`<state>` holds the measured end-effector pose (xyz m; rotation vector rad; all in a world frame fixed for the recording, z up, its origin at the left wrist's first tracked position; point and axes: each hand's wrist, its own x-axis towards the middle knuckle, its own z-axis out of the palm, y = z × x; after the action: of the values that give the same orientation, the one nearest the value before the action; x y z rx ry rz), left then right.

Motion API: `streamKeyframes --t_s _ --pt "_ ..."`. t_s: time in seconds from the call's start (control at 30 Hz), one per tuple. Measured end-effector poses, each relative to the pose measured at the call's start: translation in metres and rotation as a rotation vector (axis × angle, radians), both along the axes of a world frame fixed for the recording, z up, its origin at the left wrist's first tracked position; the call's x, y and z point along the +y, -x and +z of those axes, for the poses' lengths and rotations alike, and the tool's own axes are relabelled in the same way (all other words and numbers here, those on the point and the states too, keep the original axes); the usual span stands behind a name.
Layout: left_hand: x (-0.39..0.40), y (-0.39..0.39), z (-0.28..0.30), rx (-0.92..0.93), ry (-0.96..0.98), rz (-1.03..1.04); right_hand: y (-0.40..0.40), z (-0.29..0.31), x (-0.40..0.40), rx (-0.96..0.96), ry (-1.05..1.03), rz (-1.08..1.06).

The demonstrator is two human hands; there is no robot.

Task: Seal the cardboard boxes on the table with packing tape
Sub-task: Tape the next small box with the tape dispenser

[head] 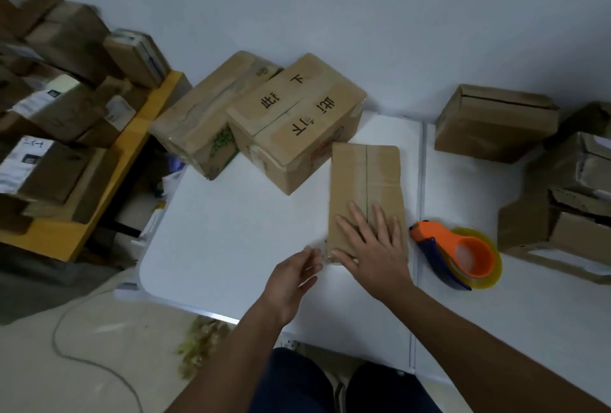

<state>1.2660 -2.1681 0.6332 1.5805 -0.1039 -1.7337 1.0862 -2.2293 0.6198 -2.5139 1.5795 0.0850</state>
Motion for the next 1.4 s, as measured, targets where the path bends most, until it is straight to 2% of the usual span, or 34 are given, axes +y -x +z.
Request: streamKeyframes --t_s 0.23,0.57,0.7,0.77,0.87,0.97,1.13,1.2,1.3,1.4 --pt "0.002 0.001 0.001 -0.06 0.14 0.002 -0.004 -0.004 0.015 0.006 0.007 -0.088" --pt "-0.004 0.025 -0.01 -0.362 0.179 -0.033 -0.005 -0.007 0.014 0.012 0.03 -0.076" --pt "-0.007 0.04 -0.014 -0.584 0.172 -0.079 -0.005 -0.008 0.013 0.005 0.031 -0.079" --pt "-0.007 0.043 -0.014 -0.635 0.178 -0.091 -0.005 -0.008 0.014 -0.003 0.033 -0.075" --pt "-0.008 0.041 -0.02 -0.57 0.186 -0.126 -0.005 -0.008 0.013 -0.009 0.033 -0.077" --pt "-0.01 0.033 -0.029 -0.482 0.115 -0.148 -0.006 -0.008 0.014 0.0 0.03 -0.078" --pt "-0.028 0.03 -0.031 -0.562 0.114 -0.361 -0.006 -0.006 0.013 -0.004 0.016 -0.073" --pt "-0.03 0.022 -0.028 -0.577 0.107 -0.379 -0.006 -0.005 0.013 -0.013 0.011 -0.073" --pt "-0.019 0.001 -0.014 -0.519 0.182 -0.322 -0.005 -0.004 0.013 -0.013 0.011 -0.07" --pt "-0.003 -0.009 0.002 -0.44 0.328 -0.448 -0.006 -0.003 0.014 -0.009 0.014 -0.068"
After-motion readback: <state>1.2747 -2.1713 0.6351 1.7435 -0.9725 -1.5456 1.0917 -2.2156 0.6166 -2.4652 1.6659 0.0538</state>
